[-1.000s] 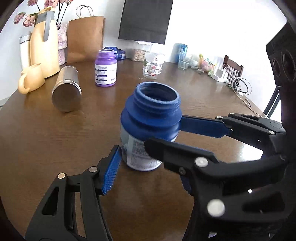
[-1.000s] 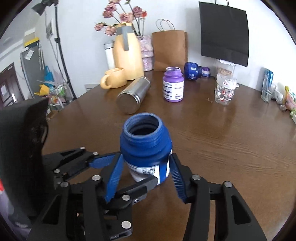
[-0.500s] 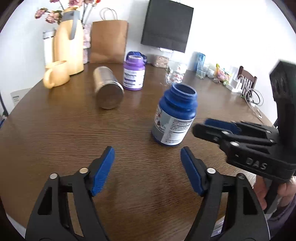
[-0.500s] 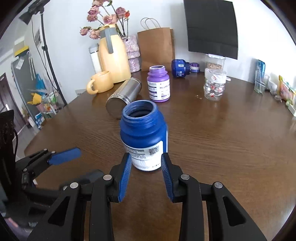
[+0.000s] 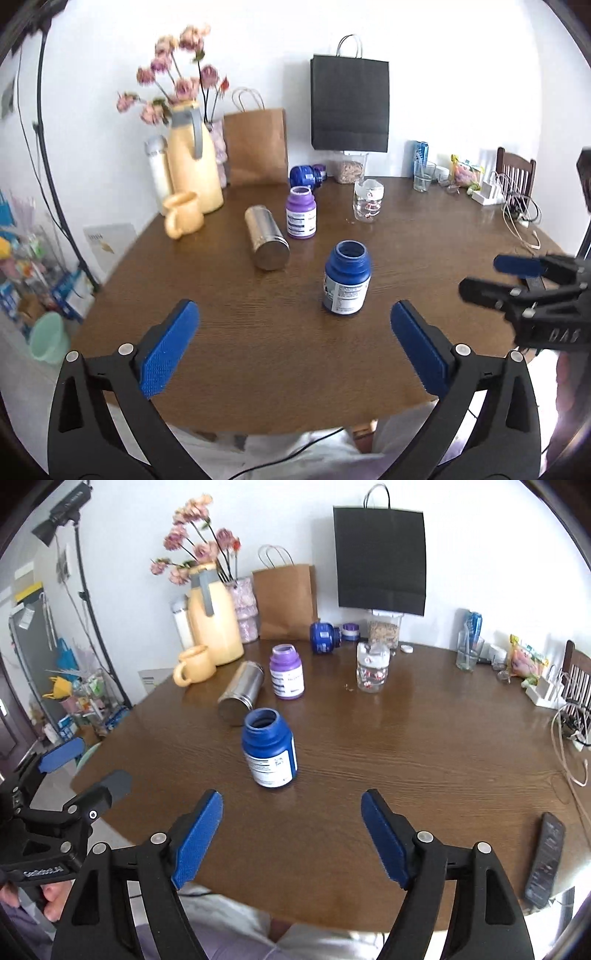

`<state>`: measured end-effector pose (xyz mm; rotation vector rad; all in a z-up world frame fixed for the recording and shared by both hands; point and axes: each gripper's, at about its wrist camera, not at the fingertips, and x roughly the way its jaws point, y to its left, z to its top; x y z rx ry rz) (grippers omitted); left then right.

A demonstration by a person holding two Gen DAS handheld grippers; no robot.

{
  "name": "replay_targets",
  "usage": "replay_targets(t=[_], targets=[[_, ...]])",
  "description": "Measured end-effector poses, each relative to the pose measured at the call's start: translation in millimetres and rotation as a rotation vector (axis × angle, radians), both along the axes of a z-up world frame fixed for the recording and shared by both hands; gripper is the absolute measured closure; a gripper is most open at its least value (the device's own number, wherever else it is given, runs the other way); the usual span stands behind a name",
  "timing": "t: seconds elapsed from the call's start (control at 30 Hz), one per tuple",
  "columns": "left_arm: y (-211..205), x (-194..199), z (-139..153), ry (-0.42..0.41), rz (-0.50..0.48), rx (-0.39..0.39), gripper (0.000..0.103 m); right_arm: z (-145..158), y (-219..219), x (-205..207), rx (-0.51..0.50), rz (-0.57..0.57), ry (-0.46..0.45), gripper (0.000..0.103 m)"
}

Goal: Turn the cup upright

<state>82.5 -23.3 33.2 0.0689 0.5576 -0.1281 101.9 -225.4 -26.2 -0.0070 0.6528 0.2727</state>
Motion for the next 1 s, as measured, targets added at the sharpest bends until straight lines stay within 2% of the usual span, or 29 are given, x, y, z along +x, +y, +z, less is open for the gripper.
replay_targets(t=[0.13,0.27,0.33,0.43,0.5,0.67,1.0], targets=[[3.1,-36.9,3.4,-0.016,0.048,0.010,0.000,7.3,-3.0,-40.2,-0.024,-0.049,-0.061,0.022],[6.4,-69.6,0.2,-0.057,0.088,0.011,0.000,-6.7,-3.4,-78.9,0.033,-0.092,-0.085,0.022],[7.5,-78.0,0.6,-0.082,0.105,0.011,0.000,-16.6,6.6,-86.8,0.009,-0.068,-0.081,0.022],[7.9,-75.3,-2.0,-0.071,0.116,0.022,0.000,-29.3,18.8,-82.6,-0.038,-0.060,-0.045,0.022],[10.9,-71.9,-5.8,-0.046,0.121,0.007,0.000,-32.7,20.1,-76.5,-0.029,-0.056,-0.018,0.022],[12.3,-68.1,-14.5,0.003,0.123,-0.005,0.000,-33.1,14.8,-78.1,-0.011,-0.069,-0.026,0.022],[6.2,-72.2,-15.3,0.005,0.111,0.004,0.000,-32.9,11.6,-79.3,-0.003,-0.071,-0.032,0.022]])
